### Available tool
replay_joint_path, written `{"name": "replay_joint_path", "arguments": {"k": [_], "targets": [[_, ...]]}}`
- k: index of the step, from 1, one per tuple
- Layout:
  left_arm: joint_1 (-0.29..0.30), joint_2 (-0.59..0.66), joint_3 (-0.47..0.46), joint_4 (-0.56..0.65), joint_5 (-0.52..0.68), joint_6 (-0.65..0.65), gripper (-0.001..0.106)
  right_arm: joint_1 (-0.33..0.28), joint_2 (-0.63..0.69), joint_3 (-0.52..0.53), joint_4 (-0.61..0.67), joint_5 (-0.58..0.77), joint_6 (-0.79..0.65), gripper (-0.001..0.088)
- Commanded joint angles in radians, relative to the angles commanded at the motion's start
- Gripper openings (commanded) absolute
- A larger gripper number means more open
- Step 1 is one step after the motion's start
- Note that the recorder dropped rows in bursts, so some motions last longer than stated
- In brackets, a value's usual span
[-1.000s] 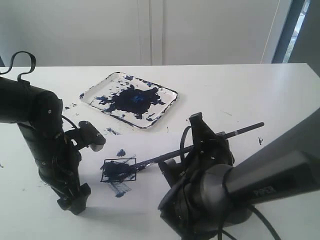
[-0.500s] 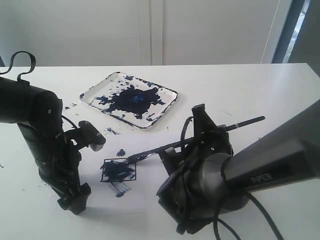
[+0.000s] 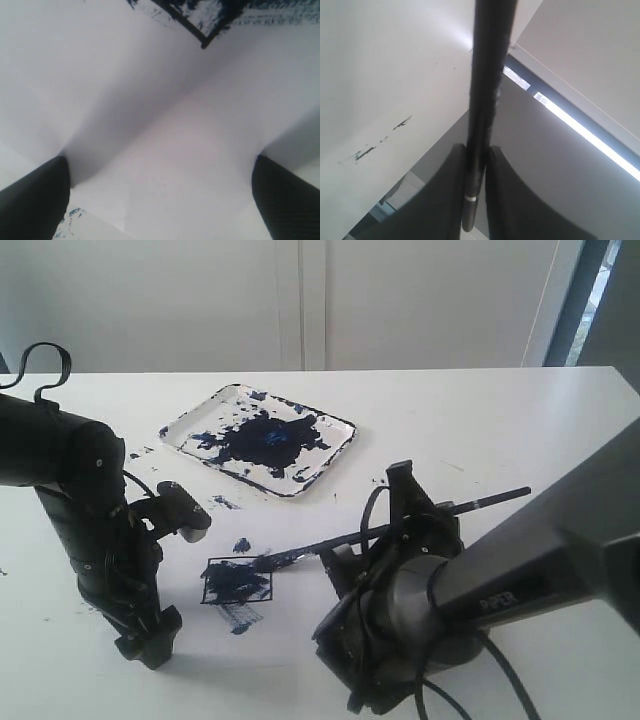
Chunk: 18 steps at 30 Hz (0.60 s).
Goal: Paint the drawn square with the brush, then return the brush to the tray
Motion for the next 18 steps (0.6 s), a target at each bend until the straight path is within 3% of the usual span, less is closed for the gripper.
{"name": "replay_joint_path", "arguments": {"k": [10, 18], "targets": [[0.000, 0.000, 0.000, 0.000, 0.000, 0.000, 0.099, 0.000, -0.084, 0.000, 0.034, 0.000, 0.065, 0.0000], [0.000, 0.000, 0.000, 0.000, 0.002, 0.000, 0.099, 0.015, -0.124, 0.002, 0.076, 0.000, 0.025, 0.0000]]}}
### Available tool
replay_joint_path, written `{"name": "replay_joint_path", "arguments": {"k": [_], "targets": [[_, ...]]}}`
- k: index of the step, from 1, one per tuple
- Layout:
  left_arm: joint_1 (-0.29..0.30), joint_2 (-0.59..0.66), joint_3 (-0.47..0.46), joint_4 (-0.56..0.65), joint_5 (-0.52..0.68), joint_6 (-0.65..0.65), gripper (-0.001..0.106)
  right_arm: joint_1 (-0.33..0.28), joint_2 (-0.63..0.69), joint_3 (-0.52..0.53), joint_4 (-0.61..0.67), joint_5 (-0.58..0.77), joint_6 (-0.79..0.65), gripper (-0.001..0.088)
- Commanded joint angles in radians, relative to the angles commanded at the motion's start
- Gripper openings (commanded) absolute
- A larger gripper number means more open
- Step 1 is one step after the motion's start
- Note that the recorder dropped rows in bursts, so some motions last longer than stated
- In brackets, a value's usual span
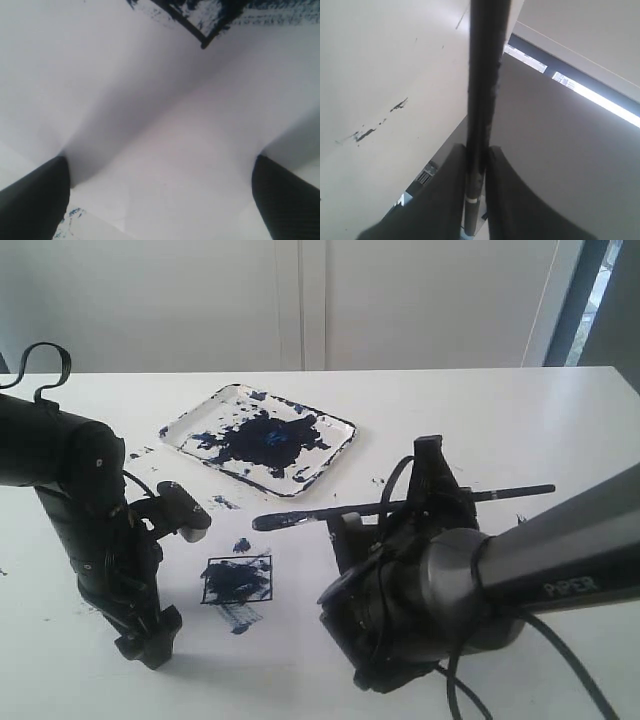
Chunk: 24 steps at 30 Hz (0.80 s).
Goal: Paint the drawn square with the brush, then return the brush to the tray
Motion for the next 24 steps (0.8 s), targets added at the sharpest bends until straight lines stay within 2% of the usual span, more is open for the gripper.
{"name": "replay_joint_path", "arguments": {"k": [7, 14, 24], "targets": [[0.000, 0.000, 0.000, 0.000, 0.000, 0.000, 0.099, 0.043, 0.049, 0.002, -0.002, 0.000, -0.054, 0.0000], [0.000, 0.000, 0.000, 0.000, 0.000, 0.000, 0.099, 0.043, 0.117, 0.002, -0.004, 0.000, -0.062, 0.0000], [0.000, 0.000, 0.000, 0.000, 0.000, 0.000, 0.099, 0.043, 0.131, 0.002, -0.039, 0.000, -0.043, 0.0000]]}}
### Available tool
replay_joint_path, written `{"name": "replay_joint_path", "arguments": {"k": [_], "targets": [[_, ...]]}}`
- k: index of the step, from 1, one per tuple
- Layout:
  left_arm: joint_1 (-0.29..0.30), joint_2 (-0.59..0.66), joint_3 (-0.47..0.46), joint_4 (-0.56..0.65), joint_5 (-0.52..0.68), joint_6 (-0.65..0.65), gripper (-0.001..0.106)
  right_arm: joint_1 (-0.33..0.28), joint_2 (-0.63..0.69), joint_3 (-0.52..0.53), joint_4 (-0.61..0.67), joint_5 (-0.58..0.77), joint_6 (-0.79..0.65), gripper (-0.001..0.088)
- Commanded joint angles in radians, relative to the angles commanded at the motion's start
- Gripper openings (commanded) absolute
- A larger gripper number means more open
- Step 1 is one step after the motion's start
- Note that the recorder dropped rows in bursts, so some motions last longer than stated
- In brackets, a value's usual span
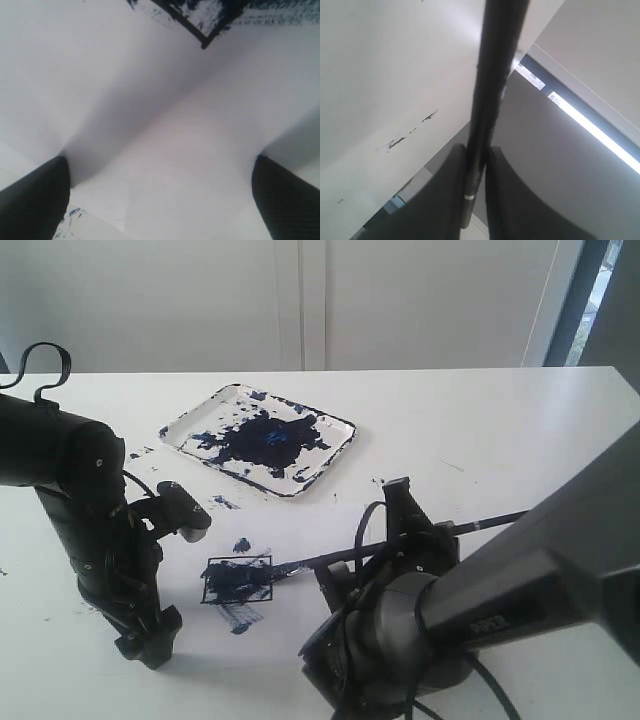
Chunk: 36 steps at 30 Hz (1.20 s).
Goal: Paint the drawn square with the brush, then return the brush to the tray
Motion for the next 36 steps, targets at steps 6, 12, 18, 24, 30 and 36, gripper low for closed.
{"name": "replay_joint_path", "arguments": {"k": [6, 12, 18, 24, 30, 36], "targets": [[0.000, 0.000, 0.000, 0.000, 0.000, 0.000, 0.099, -0.002, 0.000, 0.000, -0.026, 0.000, 0.000, 0.0000], [0.000, 0.000, 0.000, 0.000, -0.002, 0.000, 0.099, -0.031, 0.000, 0.000, -0.033, 0.000, 0.000, 0.0000], [0.000, 0.000, 0.000, -0.004, -0.002, 0.000, 0.099, -0.050, 0.000, 0.000, -0.031, 0.000, 0.032, 0.0000], [0.000, 0.000, 0.000, -0.004, -0.002, 0.000, 0.099, -0.046, -0.004, -0.004, -0.036, 0.000, 0.062, 0.0000], [0.000, 0.000, 0.000, -0.004, -0.004, 0.000, 0.099, -0.004, -0.038, -0.036, -0.033, 0.000, 0.080, 0.0000], [0.000, 0.000, 0.000, -0.004, 0.000, 0.000, 0.099, -0.004, -0.034, -0.043, -0.033, 0.000, 0.086, 0.0000]]}}
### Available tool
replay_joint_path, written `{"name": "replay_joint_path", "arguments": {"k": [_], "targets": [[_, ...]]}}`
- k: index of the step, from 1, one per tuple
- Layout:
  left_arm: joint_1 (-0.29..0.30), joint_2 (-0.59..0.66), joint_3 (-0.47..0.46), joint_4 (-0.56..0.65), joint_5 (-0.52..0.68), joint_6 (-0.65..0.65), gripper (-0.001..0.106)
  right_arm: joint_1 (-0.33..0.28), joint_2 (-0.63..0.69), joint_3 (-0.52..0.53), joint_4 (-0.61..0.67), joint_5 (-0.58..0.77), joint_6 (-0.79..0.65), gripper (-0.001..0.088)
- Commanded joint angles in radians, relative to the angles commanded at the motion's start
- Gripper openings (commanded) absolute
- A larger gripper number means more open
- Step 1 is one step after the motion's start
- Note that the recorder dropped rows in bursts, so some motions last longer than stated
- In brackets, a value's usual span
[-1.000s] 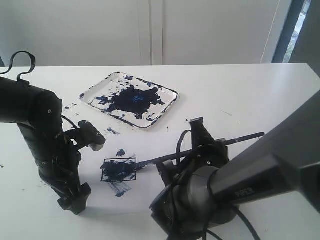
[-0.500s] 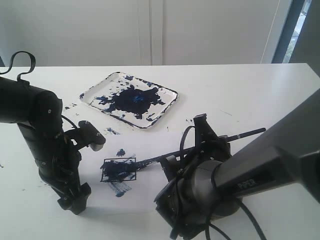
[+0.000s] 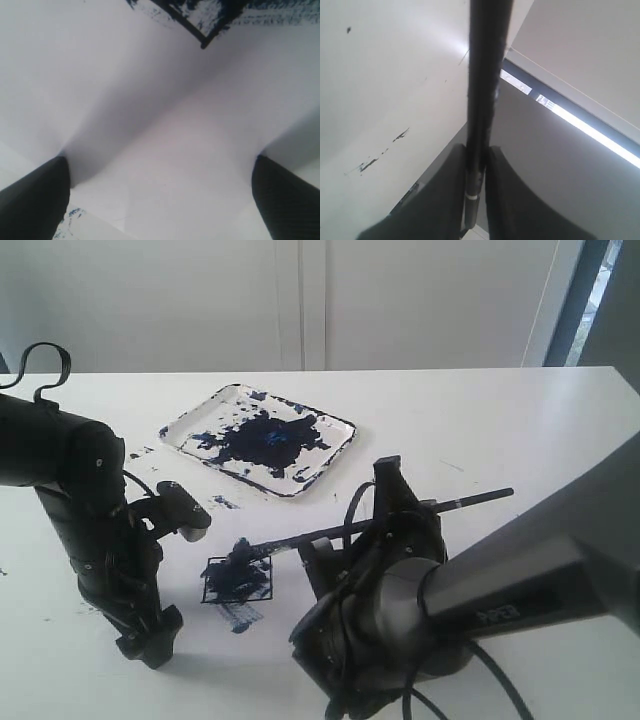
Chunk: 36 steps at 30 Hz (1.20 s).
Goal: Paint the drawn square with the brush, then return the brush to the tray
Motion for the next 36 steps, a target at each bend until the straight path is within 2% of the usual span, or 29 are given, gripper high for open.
{"name": "replay_joint_path", "arguments": {"k": [9, 22, 36], "targets": [[0.000, 0.000, 0.000, 0.000, 0.006, 0.000, 0.099, 0.000, 0.063, -0.075, 0.013, 0.000, -0.021, 0.0000], [0.000, 0.000, 0.000, 0.000, 0.002, 0.000, 0.099, 0.000, 0.102, -0.075, 0.033, 0.000, -0.049, 0.0000], [0.000, 0.000, 0.000, 0.000, 0.002, 0.000, 0.099, -0.047, 0.102, -0.072, 0.120, 0.000, -0.093, 0.0000]]}}
